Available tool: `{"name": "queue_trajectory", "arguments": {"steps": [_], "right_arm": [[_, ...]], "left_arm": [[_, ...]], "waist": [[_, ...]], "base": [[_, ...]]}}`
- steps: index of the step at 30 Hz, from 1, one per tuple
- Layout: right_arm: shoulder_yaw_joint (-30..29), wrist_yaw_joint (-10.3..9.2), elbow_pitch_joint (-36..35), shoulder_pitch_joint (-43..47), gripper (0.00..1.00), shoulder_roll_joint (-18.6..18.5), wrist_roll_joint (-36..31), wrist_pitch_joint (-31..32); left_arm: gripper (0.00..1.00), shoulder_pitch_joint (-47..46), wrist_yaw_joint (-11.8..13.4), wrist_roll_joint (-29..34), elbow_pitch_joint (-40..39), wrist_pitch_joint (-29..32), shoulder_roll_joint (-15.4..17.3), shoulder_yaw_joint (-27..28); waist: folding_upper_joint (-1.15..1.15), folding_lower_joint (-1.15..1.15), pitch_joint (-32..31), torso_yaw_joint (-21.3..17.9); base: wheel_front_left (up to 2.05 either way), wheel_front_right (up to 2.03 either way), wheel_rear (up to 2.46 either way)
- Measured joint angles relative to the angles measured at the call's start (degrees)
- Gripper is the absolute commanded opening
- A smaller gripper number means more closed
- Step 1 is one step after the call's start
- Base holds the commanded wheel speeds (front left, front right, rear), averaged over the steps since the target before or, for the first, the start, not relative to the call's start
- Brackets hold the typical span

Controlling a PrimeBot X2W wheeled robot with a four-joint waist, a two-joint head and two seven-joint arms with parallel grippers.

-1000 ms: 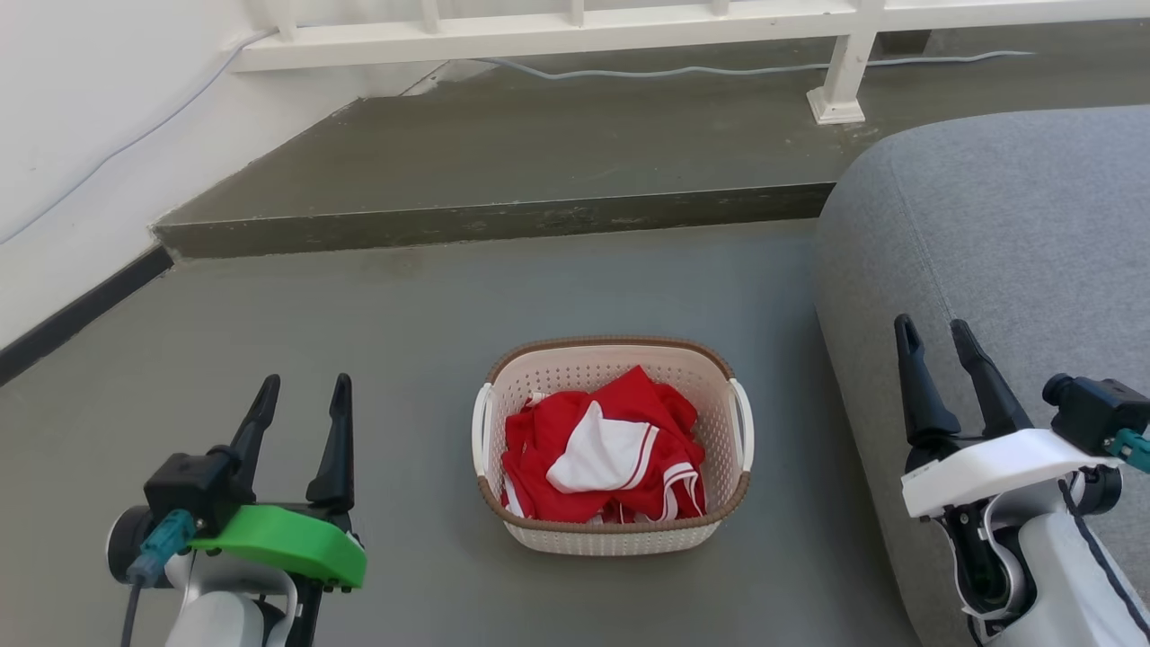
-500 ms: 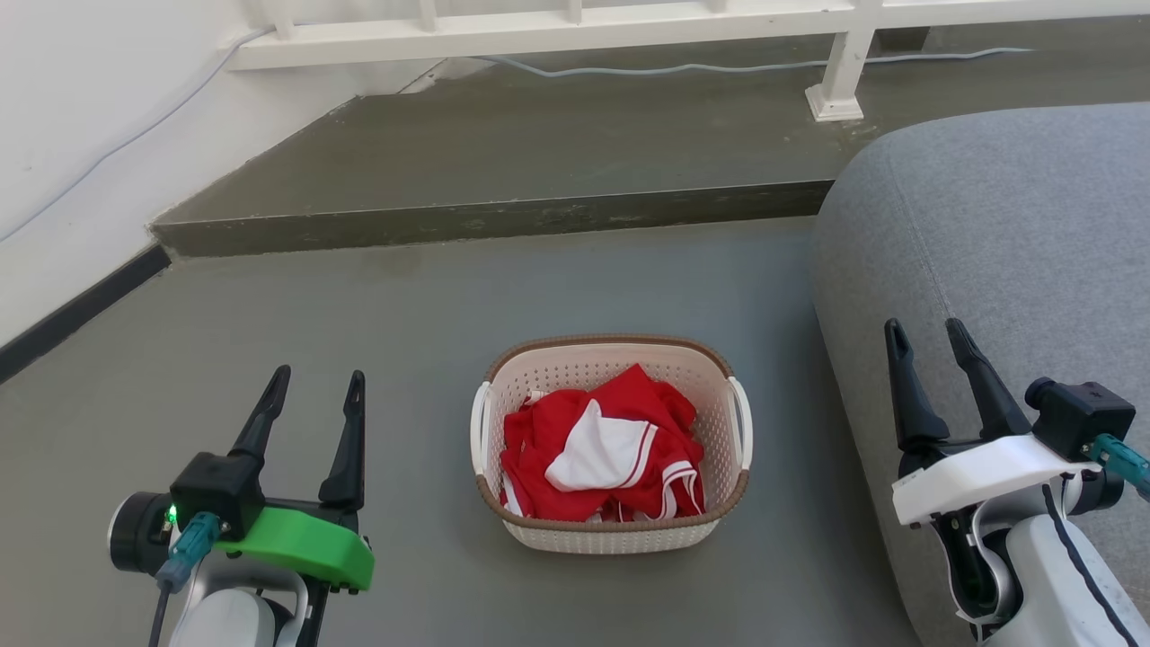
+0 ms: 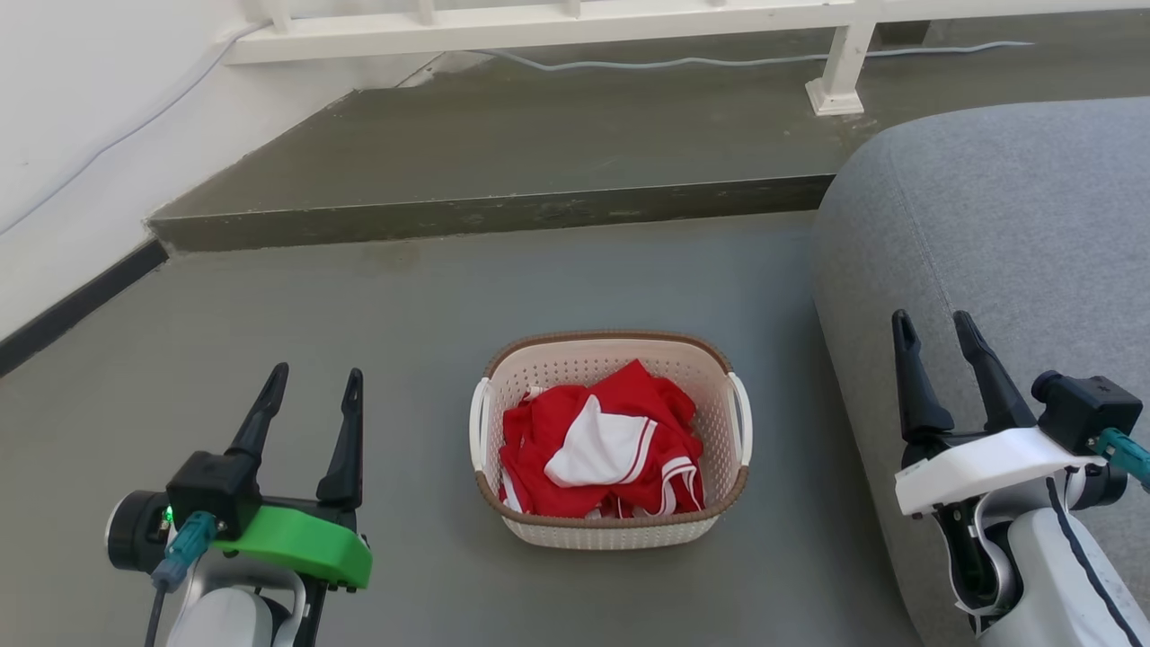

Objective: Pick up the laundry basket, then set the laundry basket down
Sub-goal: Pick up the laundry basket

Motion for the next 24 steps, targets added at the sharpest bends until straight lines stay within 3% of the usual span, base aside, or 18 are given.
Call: {"name": "queue_trajectory", "arguments": {"steps": [24], "right_arm": [[-1.7, 0.25, 0.0, -3.8, 1.0, 1.7, -0.5, 0.0]], "left_arm": [[1.0, -5.2, -0.7, 0.0, -2.7, -0.2, -1.0, 1.4]], "waist": [[0.0, 0.0, 11.3, -1.8]], "base": [[0.0, 0.0, 0.0]]}}
